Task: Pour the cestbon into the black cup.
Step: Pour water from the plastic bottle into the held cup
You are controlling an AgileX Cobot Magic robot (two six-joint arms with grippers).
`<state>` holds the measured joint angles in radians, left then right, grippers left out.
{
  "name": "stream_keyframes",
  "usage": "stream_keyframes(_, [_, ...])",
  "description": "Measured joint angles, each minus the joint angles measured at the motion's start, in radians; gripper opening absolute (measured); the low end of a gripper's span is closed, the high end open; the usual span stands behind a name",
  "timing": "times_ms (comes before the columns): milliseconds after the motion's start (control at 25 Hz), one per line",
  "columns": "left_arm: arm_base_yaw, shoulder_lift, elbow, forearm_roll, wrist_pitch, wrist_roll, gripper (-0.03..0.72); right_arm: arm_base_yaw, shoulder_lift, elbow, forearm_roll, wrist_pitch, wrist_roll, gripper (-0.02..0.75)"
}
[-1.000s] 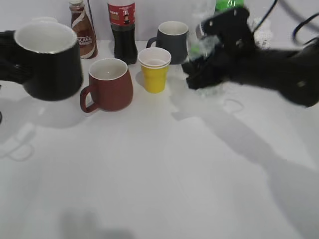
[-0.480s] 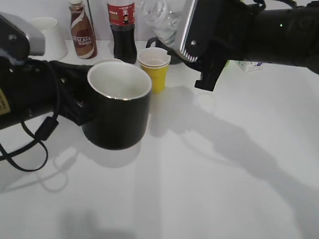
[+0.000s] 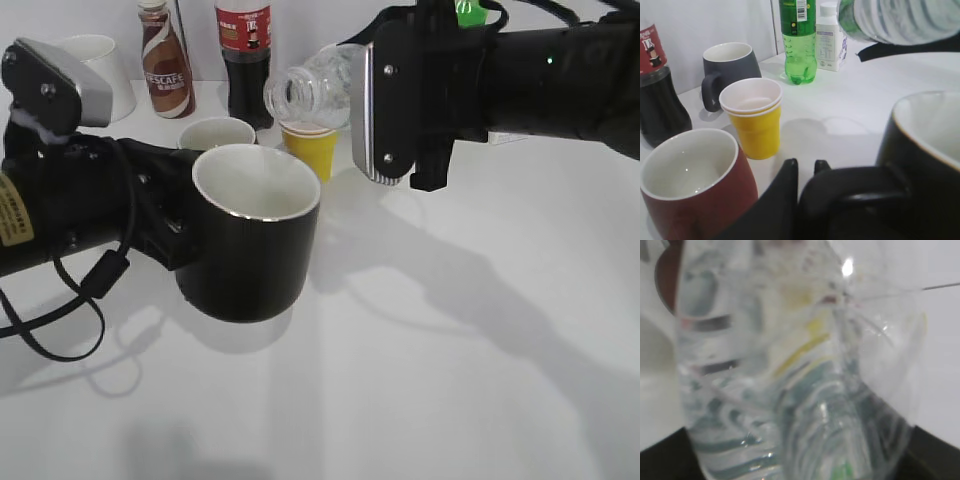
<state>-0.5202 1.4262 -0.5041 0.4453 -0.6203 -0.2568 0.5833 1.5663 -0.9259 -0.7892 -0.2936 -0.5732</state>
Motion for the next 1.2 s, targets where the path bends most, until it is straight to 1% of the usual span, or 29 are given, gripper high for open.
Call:
stream_keyframes(160, [0.000,0.000,0.000,0.039,-0.002,-0.007,0.060,0.000,0.001,0.000,0.000,0.000,-0.100,0.463])
stream_keyframes(400, [0.000,0.000,0.000,0.059,-0.008,-0.011,0.060,0.000,0.002,-0.005,0.000,0.001,-0.242,0.463])
stream_keyframes(600, [0.000,0.000,0.000,0.076,-0.009,-0.014,0.060,0.000,0.002,-0.006,0.012,0.001,-0.320,0.463])
stream_keyframes(720, [0.000,0.000,0.000,0.099,-0.009,-0.025,0.059,0.000,0.002,-0.006,0.079,0.001,-0.405,0.463])
stream_keyframes(960, [0.000,0.000,0.000,0.106,-0.008,-0.026,0.059,0.000,0.002,-0.006,0.285,-0.008,-0.624,0.463])
stream_keyframes(1040, [0.000,0.000,0.000,0.106,-0.008,-0.027,0.059,0.000,0.002,-0.006,0.316,-0.031,-0.651,0.463])
stream_keyframes(1200, [0.000,0.000,0.000,0.106,-0.008,-0.029,0.059,0.000,0.002,-0.009,0.334,-0.090,-0.666,0.463])
